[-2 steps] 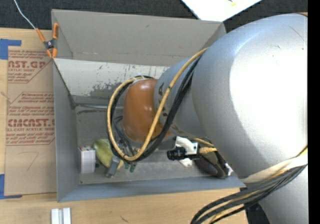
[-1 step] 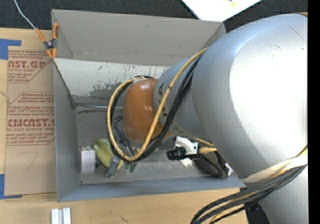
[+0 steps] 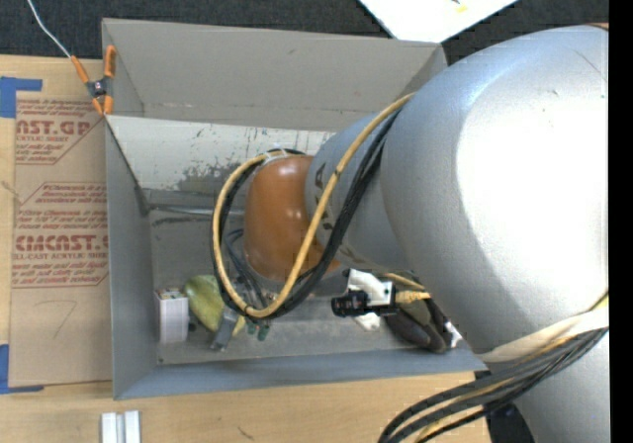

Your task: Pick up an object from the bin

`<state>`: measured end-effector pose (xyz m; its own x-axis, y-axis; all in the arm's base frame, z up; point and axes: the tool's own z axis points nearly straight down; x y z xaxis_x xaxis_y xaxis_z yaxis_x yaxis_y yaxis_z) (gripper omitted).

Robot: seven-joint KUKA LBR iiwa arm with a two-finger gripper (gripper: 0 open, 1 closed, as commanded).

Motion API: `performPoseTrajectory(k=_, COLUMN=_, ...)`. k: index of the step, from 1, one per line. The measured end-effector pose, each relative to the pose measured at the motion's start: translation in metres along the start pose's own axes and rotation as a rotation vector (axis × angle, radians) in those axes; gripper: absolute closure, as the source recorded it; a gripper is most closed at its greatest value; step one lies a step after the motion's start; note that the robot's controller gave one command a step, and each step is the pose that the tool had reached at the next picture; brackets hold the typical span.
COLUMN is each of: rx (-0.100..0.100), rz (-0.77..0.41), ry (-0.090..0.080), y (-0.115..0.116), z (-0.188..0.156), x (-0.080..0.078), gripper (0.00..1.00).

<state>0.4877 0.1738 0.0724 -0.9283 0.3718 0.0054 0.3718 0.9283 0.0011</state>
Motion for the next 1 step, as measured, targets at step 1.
performPoseTrajectory(k=1, rx=0.002, rz=0.000, ry=0.003, y=-0.0006, z=-0.0094, x=0.0009, gripper=1.00)
